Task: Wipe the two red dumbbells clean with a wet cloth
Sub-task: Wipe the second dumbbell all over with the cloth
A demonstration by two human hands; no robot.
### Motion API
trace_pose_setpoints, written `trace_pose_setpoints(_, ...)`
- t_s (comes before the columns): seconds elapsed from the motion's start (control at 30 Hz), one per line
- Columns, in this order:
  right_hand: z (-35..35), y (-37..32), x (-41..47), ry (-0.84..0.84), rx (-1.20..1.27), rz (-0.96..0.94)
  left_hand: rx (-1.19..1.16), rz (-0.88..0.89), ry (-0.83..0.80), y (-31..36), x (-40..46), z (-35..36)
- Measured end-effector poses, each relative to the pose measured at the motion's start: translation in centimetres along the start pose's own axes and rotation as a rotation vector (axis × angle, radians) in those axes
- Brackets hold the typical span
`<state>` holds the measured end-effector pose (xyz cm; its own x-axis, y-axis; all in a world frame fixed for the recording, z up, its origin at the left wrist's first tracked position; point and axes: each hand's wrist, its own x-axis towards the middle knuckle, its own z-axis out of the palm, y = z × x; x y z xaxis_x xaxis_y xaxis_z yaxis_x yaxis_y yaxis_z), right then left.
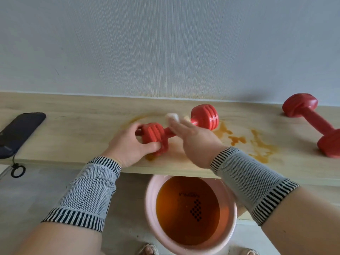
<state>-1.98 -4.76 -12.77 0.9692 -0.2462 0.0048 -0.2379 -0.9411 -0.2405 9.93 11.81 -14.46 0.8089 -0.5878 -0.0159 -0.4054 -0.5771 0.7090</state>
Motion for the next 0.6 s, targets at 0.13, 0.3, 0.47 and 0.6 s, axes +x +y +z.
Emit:
trace_pose_setpoints(0.13, -0.7, 1.7, 1.0, 0.004, -0.005, 0.141, -0.053, -0.006, -0.066, -0.2, 0.0, -0.3)
trace_pose_setpoints(0.3, -0.8, 1.4, 2.4, -0.022, 0.000, 0.117, -0.019, 0.053, 0.120, -0.2, -0.1, -0.5)
trace_pose_setpoints(0.47, -0.9, -0.9, 2.1, -0.073, -0.058, 0.097, 0.062, 0.087, 0.111, 0.5, -0.6, 0.0)
trace_pose_setpoints(0.6, 0.3, -1.5, 0.7, -0.069, -0.131, -0.086, 0.022, 0.072, 0.132, 0.3, -0.2, -0.1)
